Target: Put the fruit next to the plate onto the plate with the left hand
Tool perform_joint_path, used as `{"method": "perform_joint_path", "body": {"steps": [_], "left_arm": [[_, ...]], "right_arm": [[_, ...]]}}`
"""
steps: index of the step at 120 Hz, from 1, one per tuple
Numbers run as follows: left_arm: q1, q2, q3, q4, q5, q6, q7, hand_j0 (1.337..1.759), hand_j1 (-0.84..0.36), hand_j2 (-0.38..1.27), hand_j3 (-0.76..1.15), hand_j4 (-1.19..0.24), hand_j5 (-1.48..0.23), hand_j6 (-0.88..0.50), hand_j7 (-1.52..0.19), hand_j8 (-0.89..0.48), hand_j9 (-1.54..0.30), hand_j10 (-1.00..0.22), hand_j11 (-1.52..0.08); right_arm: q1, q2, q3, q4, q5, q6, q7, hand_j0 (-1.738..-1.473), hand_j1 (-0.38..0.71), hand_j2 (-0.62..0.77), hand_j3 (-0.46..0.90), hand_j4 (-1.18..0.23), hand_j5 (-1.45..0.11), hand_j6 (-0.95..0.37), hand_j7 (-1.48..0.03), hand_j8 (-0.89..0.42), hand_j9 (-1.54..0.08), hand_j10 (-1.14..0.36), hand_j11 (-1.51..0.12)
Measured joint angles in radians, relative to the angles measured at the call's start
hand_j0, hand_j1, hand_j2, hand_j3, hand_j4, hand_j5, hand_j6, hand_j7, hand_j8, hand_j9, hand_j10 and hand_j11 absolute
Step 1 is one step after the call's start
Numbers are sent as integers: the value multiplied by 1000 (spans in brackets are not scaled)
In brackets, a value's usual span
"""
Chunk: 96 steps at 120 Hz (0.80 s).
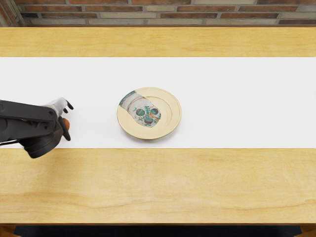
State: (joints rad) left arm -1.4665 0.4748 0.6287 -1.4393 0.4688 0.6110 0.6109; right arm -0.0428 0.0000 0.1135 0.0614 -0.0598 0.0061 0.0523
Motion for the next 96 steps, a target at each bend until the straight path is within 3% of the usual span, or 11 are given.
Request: {"method": "perform_joint_path", "body": {"steps": [13, 22, 38, 48, 64, 96], "left_arm": [[-1, -5, 4, 2, -5, 1, 0, 1660, -79, 78, 163, -373, -468, -282, -451, -284, -448, -368, -474], [-2, -11, 11, 3, -4, 2, 1, 1657, -128, 57, 377, -427, -503, -193, -585, -199, -579, -409, -525], [-2, -12, 15, 3, 0, 0, -2, 1650, -183, 110, 496, -490, -566, -158, -637, -170, -628, -465, -601], [-6, -11, 16, 0, -3, 0, -2, 1652, -198, 156, 462, -507, -598, -191, -585, -197, -582, -485, -629], [-54, -11, 36, -15, -23, 0, -1, 1655, -238, 132, 241, -516, -639, -349, -626, -352, -625, -504, -655], [-48, -12, 61, -25, -47, 0, 0, 1657, -268, 113, 65, -522, -670, -477, -667, -478, -666, -519, -674]], "right_arm": [[0, 0, 0, 0, 0, 0, 0, -1658, -303, -8, 0, -39, -50, -39, -50, -39, -50, -39, -50], [0, 0, 0, 0, 0, 0, 0, -1658, -303, -7, 0, -39, -50, -39, -50, -39, -50, -39, -50], [0, 0, 0, 0, 0, 0, 0, -1658, -303, -7, 0, -39, -50, -39, -50, -39, -50, -39, -50], [0, 0, 0, 0, 0, 0, 0, -1658, -303, -7, 0, -39, -50, -39, -50, -39, -50, -39, -50], [1, 0, 1, 0, 0, 0, 0, -1658, -303, -7, 0, -39, -50, -39, -50, -39, -50, -39, -50], [1, 0, 2, 0, 0, 0, 0, -1658, -303, -8, 0, -39, -50, -39, -50, -39, -50, -39, -50]]}}
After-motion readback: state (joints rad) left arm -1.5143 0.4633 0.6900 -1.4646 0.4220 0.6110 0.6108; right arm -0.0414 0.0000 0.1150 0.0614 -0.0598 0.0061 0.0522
